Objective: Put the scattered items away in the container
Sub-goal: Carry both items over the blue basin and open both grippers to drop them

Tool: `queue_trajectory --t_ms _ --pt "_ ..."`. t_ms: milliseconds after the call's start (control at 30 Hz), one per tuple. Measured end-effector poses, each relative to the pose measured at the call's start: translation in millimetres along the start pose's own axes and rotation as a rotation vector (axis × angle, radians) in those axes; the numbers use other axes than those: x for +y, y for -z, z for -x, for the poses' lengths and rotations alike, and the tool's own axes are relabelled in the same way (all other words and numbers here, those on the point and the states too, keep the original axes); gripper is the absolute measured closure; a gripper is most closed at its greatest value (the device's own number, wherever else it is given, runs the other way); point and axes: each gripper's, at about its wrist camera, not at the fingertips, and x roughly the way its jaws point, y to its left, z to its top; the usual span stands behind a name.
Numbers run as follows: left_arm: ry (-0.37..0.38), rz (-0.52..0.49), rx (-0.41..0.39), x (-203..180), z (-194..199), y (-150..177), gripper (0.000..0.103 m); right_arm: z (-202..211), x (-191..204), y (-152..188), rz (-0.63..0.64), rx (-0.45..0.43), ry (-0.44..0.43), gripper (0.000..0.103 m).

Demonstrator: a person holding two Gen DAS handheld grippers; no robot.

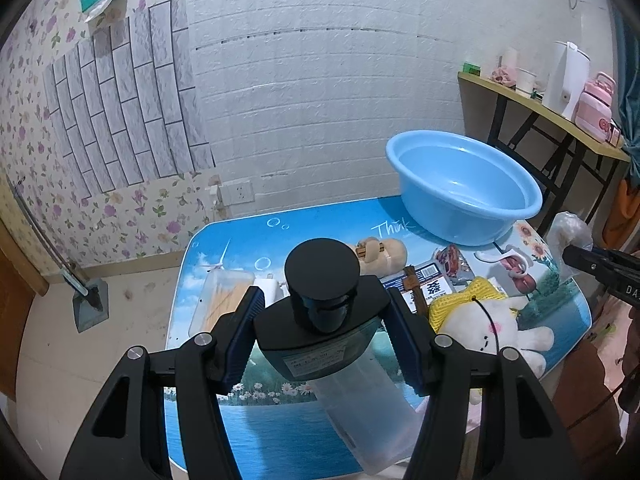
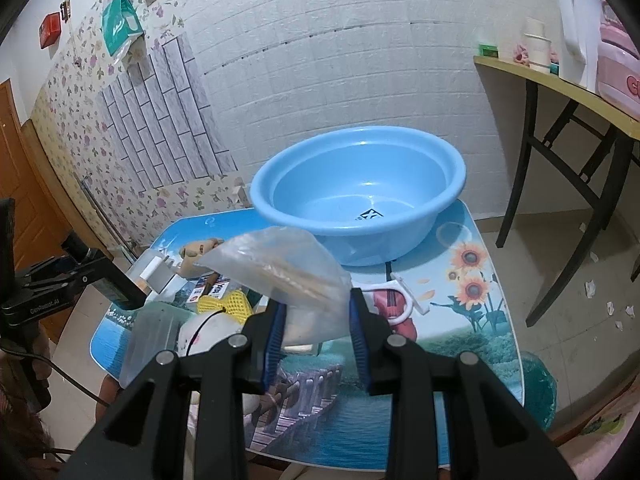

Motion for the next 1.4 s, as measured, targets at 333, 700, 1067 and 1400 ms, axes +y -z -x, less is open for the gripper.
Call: queue_trajectory --t_ms 333,700,1067,1400 --pt "0.011 -0.013 -0.021 -6.1 7.2 -13.3 0.043 2.2 -0.9 -6.0 -0.001 -0.014 -0.008 0.073" --pt "0.048 -0.057 -0.073 -30.7 10.7 -49.5 0.043 -1.3 -1.1 -20.5 0.018 -0.030 -0.015 0.073" --pt "0.133 -0.138 -0.117 -83.4 -12.8 -103.5 0.043 -12.7 -14.2 -57.5 0.034 -0.086 -0.007 0.073" --pt "0.197 -0.199 -0.073 -135.0 -60.5 -124.7 0.043 -47.2 -43.7 -76.9 0.017 -0.090 0.040 0.073"
